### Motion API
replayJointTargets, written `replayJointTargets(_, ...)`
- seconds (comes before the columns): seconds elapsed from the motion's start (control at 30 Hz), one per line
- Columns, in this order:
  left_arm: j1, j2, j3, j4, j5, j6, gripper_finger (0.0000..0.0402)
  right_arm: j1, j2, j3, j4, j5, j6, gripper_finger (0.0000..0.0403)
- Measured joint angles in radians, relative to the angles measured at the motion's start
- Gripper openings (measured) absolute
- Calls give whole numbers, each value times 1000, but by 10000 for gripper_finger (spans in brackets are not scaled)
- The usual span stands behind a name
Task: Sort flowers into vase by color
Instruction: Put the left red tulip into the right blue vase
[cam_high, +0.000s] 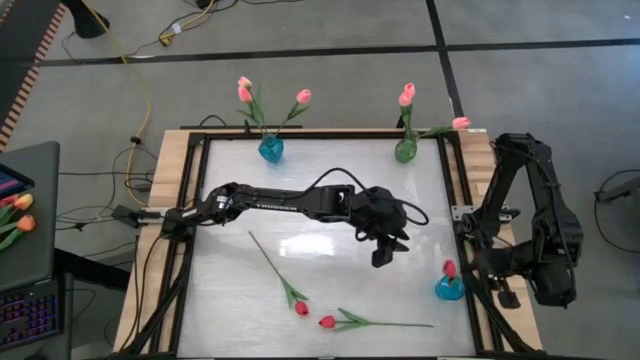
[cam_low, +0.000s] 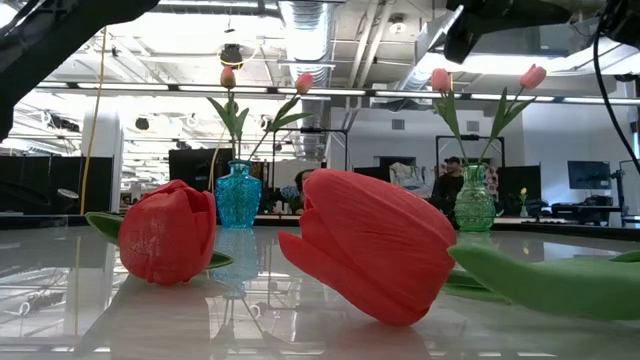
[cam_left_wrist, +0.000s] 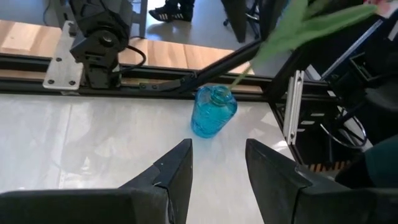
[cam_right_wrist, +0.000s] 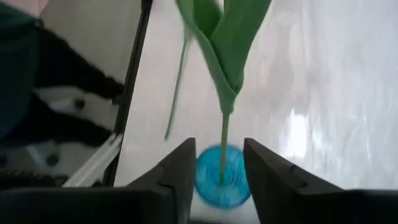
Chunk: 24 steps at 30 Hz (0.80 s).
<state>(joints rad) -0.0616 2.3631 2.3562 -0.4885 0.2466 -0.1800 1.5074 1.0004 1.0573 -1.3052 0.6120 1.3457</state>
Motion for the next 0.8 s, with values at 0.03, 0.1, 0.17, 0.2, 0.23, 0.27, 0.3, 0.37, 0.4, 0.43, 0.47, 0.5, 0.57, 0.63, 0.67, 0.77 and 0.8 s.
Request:
replayJointTargets(0.03,0,0,0,-3,5,1,135,0,0,0,0,-24,1,172)
replayJointTargets(0.1,0,0,0,-4,6,1,135,-1,-1,0,0,-73,1,187)
replayJointTargets(0.17,0,0,0,-10,7,7,135,-8,-7,0,1,-112,7,197)
replayJointTargets(0.2,0,0,0,-15,7,8,135,-14,-13,1,0,-128,15,200)
replayJointTargets(0.23,0,0,0,-23,9,8,135,-21,-19,3,0,-143,19,202)
replayJointTargets(0.27,0,0,0,-37,16,6,135,-27,-26,9,0,-160,21,203)
replayJointTargets(0.3,0,0,0,-53,30,3,135,-36,-33,16,2,-172,26,203)
replayJointTargets(0.37,0,0,0,-98,67,-1,135,-49,-47,32,1,-190,35,201)
replayJointTargets(0.4,0,-4,0,-138,84,-6,135,-56,-55,40,1,-192,36,199)
replayJointTargets(0.43,0,-7,0,-186,99,-6,135,-61,-63,47,2,-192,36,197)
replayJointTargets(0.47,0,-10,0,-233,109,-3,135,-66,-71,53,3,-192,36,195)
replayJointTargets(0.5,-1,-16,0,-283,114,7,135,-71,-80,59,4,-192,36,194)
replayJointTargets(0.57,-6,-29,-1,-413,112,33,135,-79,-97,64,3,-192,35,190)
replayJointTargets(0.63,-11,-48,-1,-527,106,75,135,-89,-115,67,4,-192,35,187)
replayJointTargets(0.67,-14,-55,-1,-601,101,101,135,-91,-123,67,2,-193,35,186)
replayJointTargets(0.77,-27,-83,-1,-806,81,176,135,-97,-144,67,-3,-192,35,183)
replayJointTargets(0.8,-33,-93,-1,-876,67,201,135,-97,-151,67,-3,-192,35,183)
